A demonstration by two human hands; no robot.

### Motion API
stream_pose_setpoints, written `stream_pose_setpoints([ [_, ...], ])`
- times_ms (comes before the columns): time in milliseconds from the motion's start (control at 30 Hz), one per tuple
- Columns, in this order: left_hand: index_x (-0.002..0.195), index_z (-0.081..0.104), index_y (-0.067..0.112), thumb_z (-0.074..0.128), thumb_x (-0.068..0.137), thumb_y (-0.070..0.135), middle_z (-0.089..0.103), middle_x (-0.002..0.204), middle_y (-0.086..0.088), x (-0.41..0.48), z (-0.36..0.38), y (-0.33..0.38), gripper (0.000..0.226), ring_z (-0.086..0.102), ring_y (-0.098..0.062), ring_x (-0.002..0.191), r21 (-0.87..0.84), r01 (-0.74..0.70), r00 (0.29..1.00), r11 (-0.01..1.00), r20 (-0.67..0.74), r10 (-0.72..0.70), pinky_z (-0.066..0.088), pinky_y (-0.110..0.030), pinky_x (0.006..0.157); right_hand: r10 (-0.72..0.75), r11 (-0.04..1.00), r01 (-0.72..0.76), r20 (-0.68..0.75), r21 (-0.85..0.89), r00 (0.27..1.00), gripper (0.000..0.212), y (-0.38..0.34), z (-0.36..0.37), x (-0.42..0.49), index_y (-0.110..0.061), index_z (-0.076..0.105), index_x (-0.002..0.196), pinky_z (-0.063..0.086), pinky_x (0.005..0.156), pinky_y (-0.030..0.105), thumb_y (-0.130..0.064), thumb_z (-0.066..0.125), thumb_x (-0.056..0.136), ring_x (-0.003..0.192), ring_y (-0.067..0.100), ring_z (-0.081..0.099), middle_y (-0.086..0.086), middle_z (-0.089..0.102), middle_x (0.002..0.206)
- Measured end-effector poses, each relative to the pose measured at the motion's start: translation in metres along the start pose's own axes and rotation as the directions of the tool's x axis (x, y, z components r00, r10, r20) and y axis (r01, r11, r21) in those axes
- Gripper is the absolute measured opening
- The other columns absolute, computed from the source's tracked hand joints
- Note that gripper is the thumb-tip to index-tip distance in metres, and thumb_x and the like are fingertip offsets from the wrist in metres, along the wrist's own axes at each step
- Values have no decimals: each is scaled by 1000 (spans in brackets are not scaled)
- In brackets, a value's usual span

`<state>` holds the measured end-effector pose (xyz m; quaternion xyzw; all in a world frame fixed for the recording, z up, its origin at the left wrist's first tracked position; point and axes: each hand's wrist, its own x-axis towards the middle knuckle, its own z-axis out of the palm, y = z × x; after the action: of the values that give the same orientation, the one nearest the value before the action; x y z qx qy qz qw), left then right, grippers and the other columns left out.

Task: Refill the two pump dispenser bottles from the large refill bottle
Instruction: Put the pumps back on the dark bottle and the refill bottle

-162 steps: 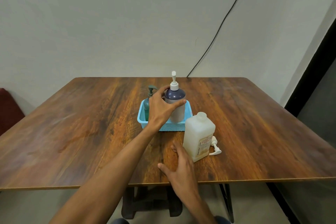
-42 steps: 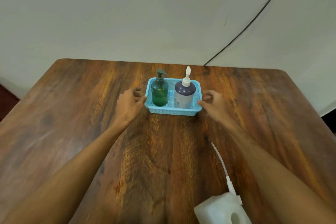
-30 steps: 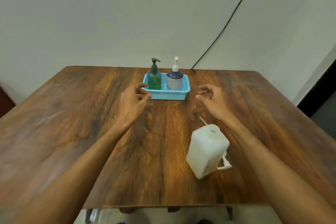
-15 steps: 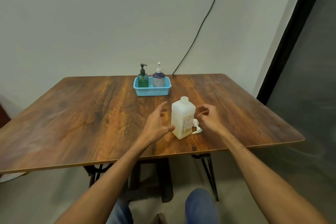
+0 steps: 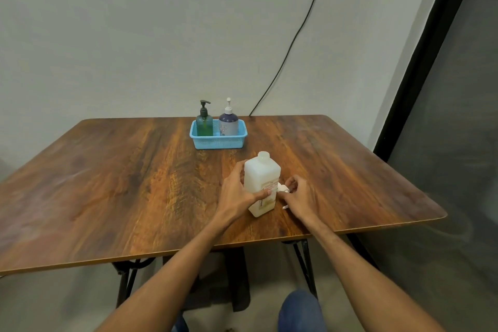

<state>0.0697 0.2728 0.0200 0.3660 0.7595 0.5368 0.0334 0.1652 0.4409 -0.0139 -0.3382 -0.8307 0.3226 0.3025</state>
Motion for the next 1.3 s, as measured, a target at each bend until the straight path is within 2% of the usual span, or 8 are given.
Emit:
stream_pose_setpoints([
  [133, 134, 47, 20, 95, 66, 34, 60, 139, -1, 5, -17, -10, 84, 59, -19, 126, 7, 25, 998, 1000, -65, -25, 57, -44, 99, 13, 997, -9, -48, 77, 999, 20, -14, -10, 2, -28, 61, 83, 55, 67, 34, -19, 79, 77, 82, 11, 61, -9, 64, 88],
  [267, 136, 46, 18, 94, 68, 30, 58, 141, -4, 12, -37, -18, 83, 57, -21, 128, 12, 63, 992, 998, -114, -61, 53, -46, 102, -68, 964, 81, -58, 252, 996, 21, -46, -28, 8, -24, 65, 83, 54, 65, 29, -11, 80, 77, 82, 11, 63, -6, 67, 88],
  [400, 137, 48, 19, 94, 67, 27, 60, 138, -2, 22, -59, -25, 85, 56, -15, 124, 28, 65, 984, 997, -166, -60, 52, -44, 103, -149, 920, 172, -92, 351, 985, 18, -91, -53, 14, -14, 72, 89, 46, 58, 11, -2, 80, 76, 75, 3, 61, -1, 71, 88],
  [467, 139, 48, 18, 94, 67, 25, 60, 140, -3, 28, -68, -29, 86, 56, -17, 126, 37, 86, 979, 996, -188, -78, 50, -45, 104, -178, 899, 207, -111, 385, 978, 19, -113, -66, 17, -12, 75, 93, 46, 57, 9, -4, 80, 76, 74, 3, 63, 0, 73, 89],
  [600, 140, 48, 17, 93, 68, 19, 59, 141, -5, 37, -80, -36, 85, 56, -21, 128, 46, 101, 975, 994, -205, -90, 51, -46, 104, -280, 881, 305, -120, 362, 952, 19, -145, -81, 24, -22, 76, 91, 60, 68, 30, -13, 80, 75, 83, 13, 69, -7, 74, 88],
  [767, 142, 48, 15, 92, 70, 14, 58, 142, -7, 45, -88, -41, 84, 55, -24, 129, 29, 112, 974, 993, -204, -104, 50, -49, 106, -370, 866, 394, -135, 309, 919, 17, -175, -86, 24, -25, 76, 88, 61, 71, 40, -15, 79, 75, 82, 13, 69, -8, 73, 83],
  [1067, 142, 49, 16, 92, 70, 15, 59, 141, -6, 51, -93, -49, 84, 56, -23, 128, 18, 100, 974, 995, -206, -95, 52, -49, 105, -438, 853, 460, -138, 246, 888, 13, -198, -84, 32, -21, 76, 89, 60, 72, 36, -20, 78, 76, 80, 11, 68, -5, 73, 85],
  [1300, 142, 49, 16, 92, 70, 18, 59, 141, -6, 54, -89, -52, 84, 55, -23, 128, 16, 73, 976, 997, -208, -68, 50, -45, 104, -457, 872, 448, -4, 198, 890, 30, -208, -71, 40, -21, 74, 97, 59, 69, 27, -13, 81, 69, 83, 13, 69, -2, 71, 89],
])
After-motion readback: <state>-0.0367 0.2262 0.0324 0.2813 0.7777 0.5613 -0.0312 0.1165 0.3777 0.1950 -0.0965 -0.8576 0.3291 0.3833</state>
